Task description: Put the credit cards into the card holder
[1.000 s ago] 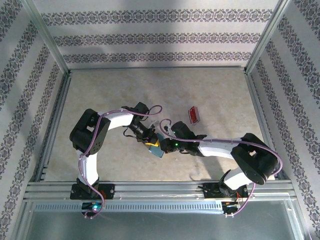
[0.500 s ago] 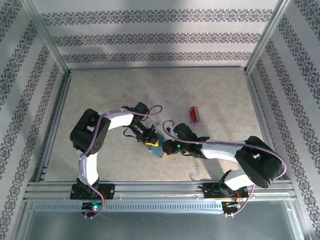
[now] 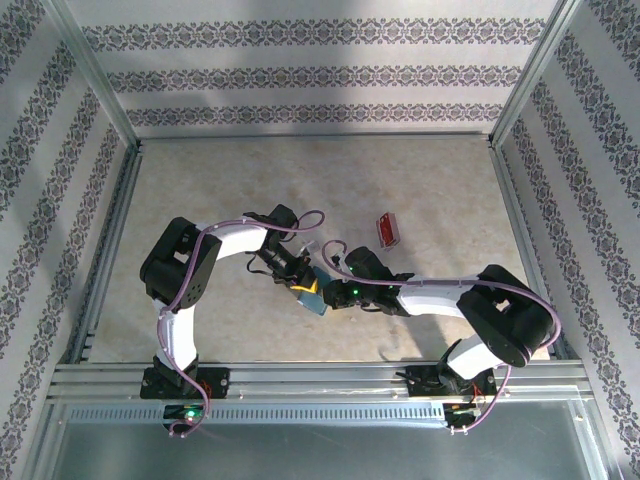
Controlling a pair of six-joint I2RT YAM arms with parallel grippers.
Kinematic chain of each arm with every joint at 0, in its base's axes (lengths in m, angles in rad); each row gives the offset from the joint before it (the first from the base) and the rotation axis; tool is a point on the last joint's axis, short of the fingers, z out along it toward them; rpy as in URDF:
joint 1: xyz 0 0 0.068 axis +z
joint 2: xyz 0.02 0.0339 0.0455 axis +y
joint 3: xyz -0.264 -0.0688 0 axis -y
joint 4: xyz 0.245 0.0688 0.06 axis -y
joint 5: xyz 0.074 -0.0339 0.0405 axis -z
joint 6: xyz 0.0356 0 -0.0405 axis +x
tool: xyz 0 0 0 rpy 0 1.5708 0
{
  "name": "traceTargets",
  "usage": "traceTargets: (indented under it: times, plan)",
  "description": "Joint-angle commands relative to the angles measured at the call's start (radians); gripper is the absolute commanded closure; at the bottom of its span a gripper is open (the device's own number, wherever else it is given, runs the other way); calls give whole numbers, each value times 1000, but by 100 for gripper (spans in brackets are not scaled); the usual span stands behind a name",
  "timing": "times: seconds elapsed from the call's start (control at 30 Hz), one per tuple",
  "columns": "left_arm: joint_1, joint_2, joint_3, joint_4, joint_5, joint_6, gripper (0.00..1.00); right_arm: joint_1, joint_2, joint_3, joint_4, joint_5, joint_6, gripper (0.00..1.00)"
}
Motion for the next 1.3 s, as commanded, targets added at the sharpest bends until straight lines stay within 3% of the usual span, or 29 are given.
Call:
traceTargets:
  times: [0.0,0.43,1.0,1.27]
  plan:
    - [-36,65,-25,-4,-187,10,100,-7,22,-6,90,-2,16,92]
    - [-35,83,-22,-7,-209,10,100,-16,-24,-71,169,29,31,94]
    - [-35,85,-18,-9,-211,1,100,-16,88,-115,351,21,100,95]
    - [-48,64,-27,3,-189,-5,100,-1,150,8,110,48,142,96]
